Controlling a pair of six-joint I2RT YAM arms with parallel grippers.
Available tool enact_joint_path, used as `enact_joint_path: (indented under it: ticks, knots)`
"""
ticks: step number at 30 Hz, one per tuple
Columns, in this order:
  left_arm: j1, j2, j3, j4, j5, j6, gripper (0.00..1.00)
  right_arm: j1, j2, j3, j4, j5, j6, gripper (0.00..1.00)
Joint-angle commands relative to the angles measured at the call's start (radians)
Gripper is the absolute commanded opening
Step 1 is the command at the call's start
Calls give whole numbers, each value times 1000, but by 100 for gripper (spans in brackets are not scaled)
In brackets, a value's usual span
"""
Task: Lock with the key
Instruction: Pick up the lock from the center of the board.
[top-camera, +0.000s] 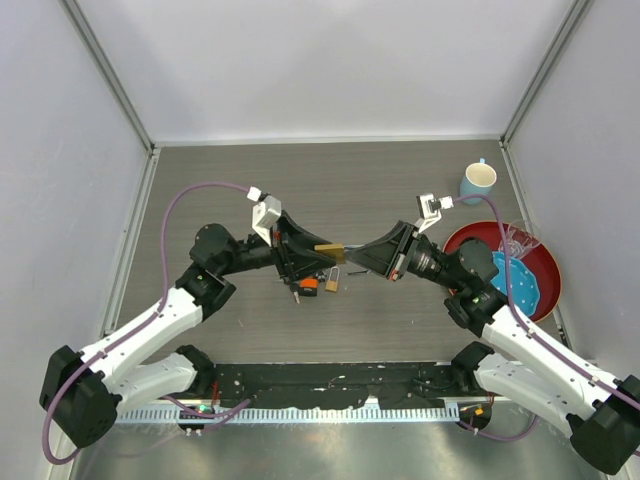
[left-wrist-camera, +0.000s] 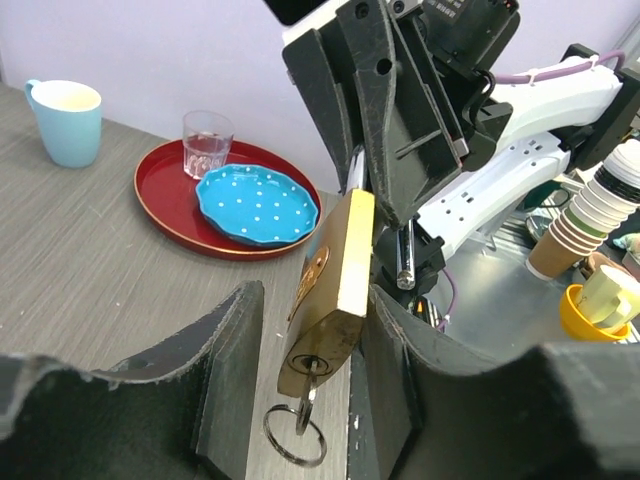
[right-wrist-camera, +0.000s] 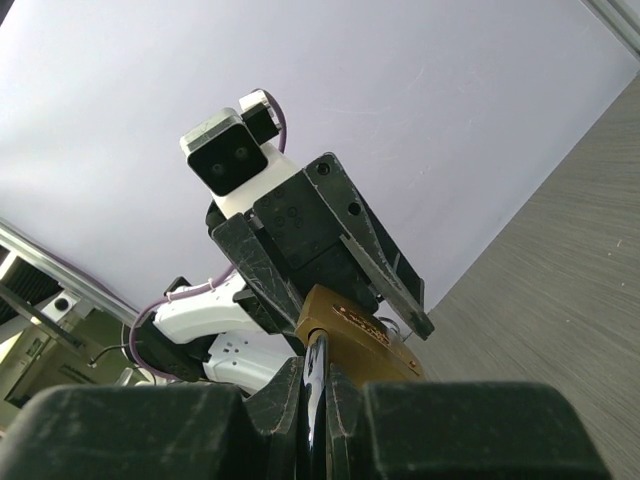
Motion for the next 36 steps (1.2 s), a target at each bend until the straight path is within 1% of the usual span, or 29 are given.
enact_joint_path:
  ticks: [1, 2, 4, 6, 7, 8, 9, 14, 16, 17, 18, 19, 20, 21, 22, 23, 24, 25, 29, 32, 33, 35, 36]
  knots:
    - [3, 7, 5, 102, 32, -19, 45, 1, -12, 54, 162, 10, 27, 2]
    - [3, 10, 6, 104, 38, -19, 40, 0, -9, 52, 164, 10, 30, 2]
    - [3, 17, 8, 105, 47, -24, 37, 1, -9, 52, 169, 11, 31, 2]
    - [2, 31, 11, 114, 67, -34, 24, 0, -7, 54, 167, 11, 31, 2]
    - [3, 34, 14, 119, 74, -39, 9, 1, -7, 54, 169, 10, 33, 2]
    - [2, 37, 17, 120, 75, -43, 2, 1, -6, 51, 169, 10, 31, 2]
    - [2, 40, 17, 122, 80, -48, 0, 1, -6, 51, 167, 11, 33, 2]
    - [2, 50, 23, 94, 57, -74, 0, 1, -1, 55, 126, 21, 1, 2]
    - [2, 54, 28, 78, 34, -103, 0, 1, 2, 58, 52, 30, -53, 5]
    - [3, 54, 31, 65, 23, -111, 0, 1, 4, 61, 23, 37, -74, 10]
    - [3, 56, 35, 53, 12, -119, 0, 1, 4, 60, -41, 47, -97, 12]
    - [3, 57, 43, 19, -9, -125, 0, 1, 2, 60, -75, 76, -123, 18]
    - [3, 60, 47, 1, -20, -135, 0, 1, 1, 63, -113, 93, -172, 28]
    - [2, 65, 52, -19, -29, -140, 0, 1, -2, 66, -185, 114, -201, 34]
    - [3, 65, 67, -69, -40, -142, 0, 0, -4, 66, -215, 149, -220, 39]
    - [3, 71, 73, -94, -60, -142, 0, 1, -7, 78, -251, 174, -267, 49]
    - [3, 71, 81, -120, -69, -142, 0, 1, -6, 89, -331, 195, -284, 54]
    - [5, 73, 92, -164, -80, -143, 0, 1, -7, 97, -362, 238, -301, 65]
    - [25, 89, 103, -208, -103, -184, 0, 0, -3, 135, -445, 307, -361, 83]
    - [63, 100, 86, -187, -98, -250, 0, 1, 22, 179, -517, 364, -415, 86]
    - [77, 103, 78, -171, -89, -267, 0, 1, 28, 190, -567, 379, -441, 86]
    - [126, 103, 46, -111, -74, -338, 0, 1, 51, 225, -607, 424, -459, 86]
    - [144, 103, 19, -57, -52, -370, 0, 1, 57, 235, -638, 432, -467, 86]
